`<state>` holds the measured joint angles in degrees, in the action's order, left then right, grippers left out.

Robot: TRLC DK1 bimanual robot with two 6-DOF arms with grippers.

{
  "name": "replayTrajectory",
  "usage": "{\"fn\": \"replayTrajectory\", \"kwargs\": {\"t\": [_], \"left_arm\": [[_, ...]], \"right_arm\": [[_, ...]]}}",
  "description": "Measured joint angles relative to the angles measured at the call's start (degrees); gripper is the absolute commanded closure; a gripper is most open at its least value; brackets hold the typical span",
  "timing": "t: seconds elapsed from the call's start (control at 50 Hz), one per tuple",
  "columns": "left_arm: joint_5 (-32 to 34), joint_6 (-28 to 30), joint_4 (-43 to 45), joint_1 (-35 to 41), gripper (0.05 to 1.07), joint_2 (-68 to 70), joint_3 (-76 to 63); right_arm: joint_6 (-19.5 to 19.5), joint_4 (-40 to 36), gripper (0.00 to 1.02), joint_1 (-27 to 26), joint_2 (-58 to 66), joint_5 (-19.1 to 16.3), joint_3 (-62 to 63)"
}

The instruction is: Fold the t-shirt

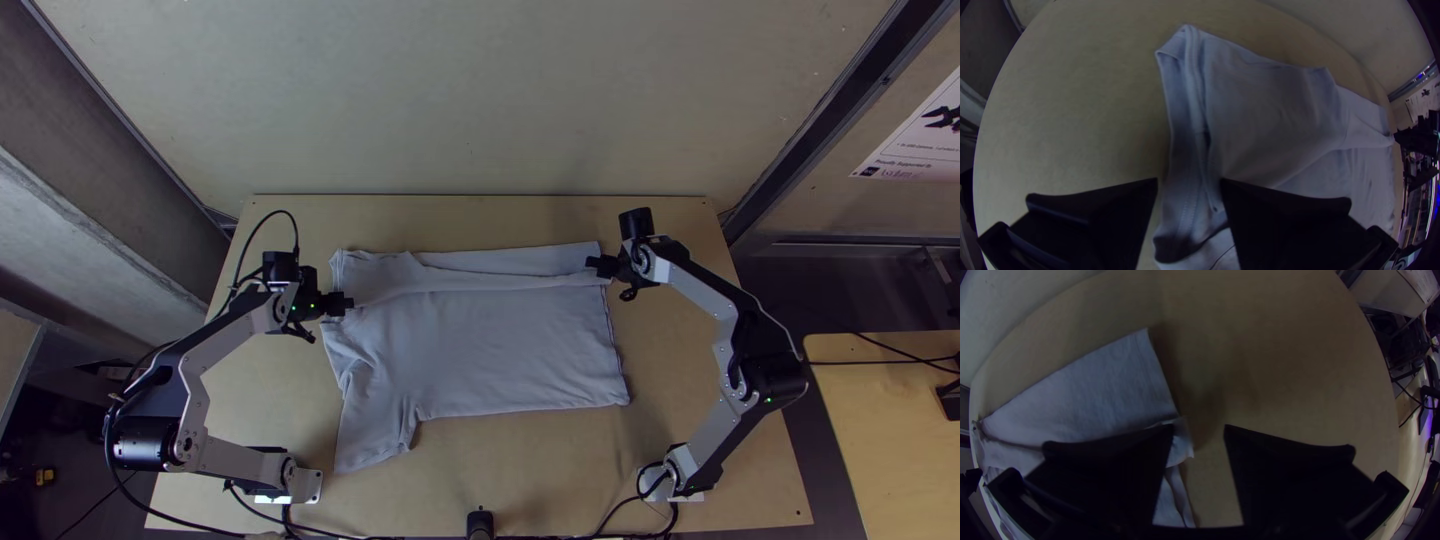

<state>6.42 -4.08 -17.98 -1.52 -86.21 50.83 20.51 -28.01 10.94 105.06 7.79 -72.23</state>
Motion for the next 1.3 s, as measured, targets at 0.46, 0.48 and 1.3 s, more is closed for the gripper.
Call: {"fn": "replayTrajectory", "kwargs": {"t": [0.46, 0.48, 1.3], "left_arm": [[2.67, 4.28, -19.28, -0.66, 0.12, 12.52, 4.50], [2.67, 4.81, -20.52, -0.66, 0.12, 13.38, 4.50], [3.76, 16.11, -52.70, 6.69, 0.25, 33.48, -5.62]], "right_arm": [[-2.19, -5.33, 0.04, -1.22, -21.42, 0.33, 4.24], [-2.21, -6.12, 0.04, -1.25, -22.05, 0.37, 4.26], [-4.55, -25.27, 0.07, 1.97, -32.26, -1.16, 9.88]]}}
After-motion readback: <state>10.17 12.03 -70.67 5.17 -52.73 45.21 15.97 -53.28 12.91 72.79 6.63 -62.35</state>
